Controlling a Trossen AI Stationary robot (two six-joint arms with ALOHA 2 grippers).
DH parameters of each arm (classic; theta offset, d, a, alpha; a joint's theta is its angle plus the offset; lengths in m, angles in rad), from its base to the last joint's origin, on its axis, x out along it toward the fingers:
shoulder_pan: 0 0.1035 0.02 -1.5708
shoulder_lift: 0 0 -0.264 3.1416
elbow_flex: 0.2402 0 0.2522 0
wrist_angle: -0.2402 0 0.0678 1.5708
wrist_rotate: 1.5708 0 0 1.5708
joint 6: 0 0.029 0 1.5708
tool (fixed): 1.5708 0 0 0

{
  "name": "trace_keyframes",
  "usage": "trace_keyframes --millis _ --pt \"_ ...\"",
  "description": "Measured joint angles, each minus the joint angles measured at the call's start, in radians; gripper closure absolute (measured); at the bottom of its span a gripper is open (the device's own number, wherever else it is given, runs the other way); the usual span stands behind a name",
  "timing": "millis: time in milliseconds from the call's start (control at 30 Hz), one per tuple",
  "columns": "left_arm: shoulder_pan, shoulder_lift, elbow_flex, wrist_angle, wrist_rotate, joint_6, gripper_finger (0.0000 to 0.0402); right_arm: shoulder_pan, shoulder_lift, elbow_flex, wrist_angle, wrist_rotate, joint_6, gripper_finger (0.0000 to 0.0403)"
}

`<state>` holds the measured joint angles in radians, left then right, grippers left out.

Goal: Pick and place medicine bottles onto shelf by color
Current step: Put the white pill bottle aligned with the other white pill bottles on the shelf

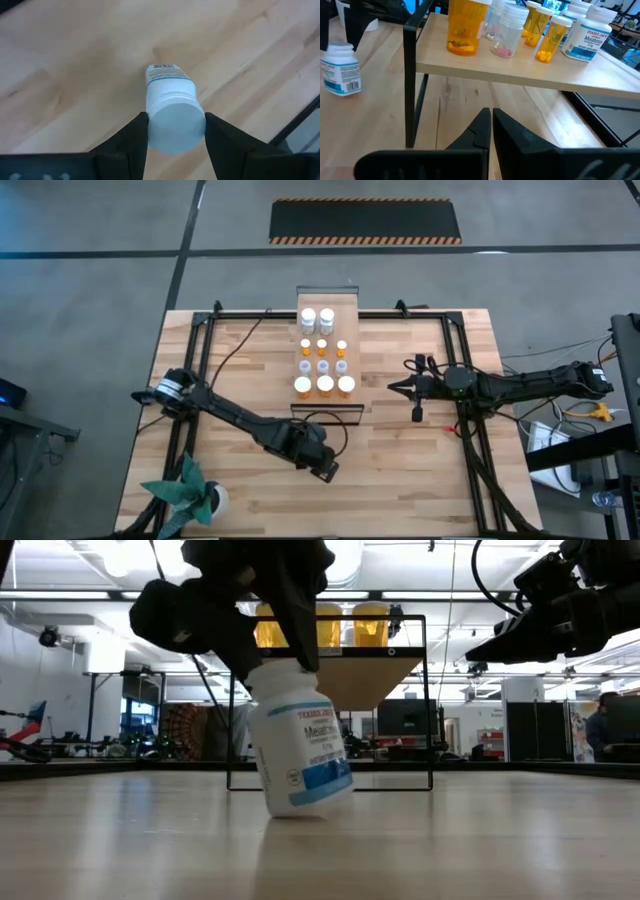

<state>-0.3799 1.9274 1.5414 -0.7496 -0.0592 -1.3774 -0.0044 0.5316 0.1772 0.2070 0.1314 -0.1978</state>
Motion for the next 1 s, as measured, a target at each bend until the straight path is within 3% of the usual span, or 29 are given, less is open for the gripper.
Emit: trace_keyframes --millis 167,367,633,867,1000 --pt "0.008 0.0 -0.001 0.012 -0.005 -0.003 0.0244 0.0 0.0 0.0 0.0 0.0 -0.001 0.0394" --pt "0.026 0.0 -0.001 0.014 0.025 -0.022 0.0197 0.0 0.0 0.0 0.0 0.0 -0.001 0.0394" --pt "0.027 -0.029 0.004 0.001 0.02 0.104 0.017 0.0 0.0 0.0 0.006 0.0 0.0 0.0394" --pt "-0.045 -0.146 -0.012 0.015 -0.153 0.352 0.0174 0.007 -0.001 0.029 0.007 0.003 0.023 0.0394" --pt "-0.13 -0.233 -0.088 0.11 -0.287 0.51 0.0211 0.056 -0.001 0.078 -0.07 0.074 0.028 0.0394"
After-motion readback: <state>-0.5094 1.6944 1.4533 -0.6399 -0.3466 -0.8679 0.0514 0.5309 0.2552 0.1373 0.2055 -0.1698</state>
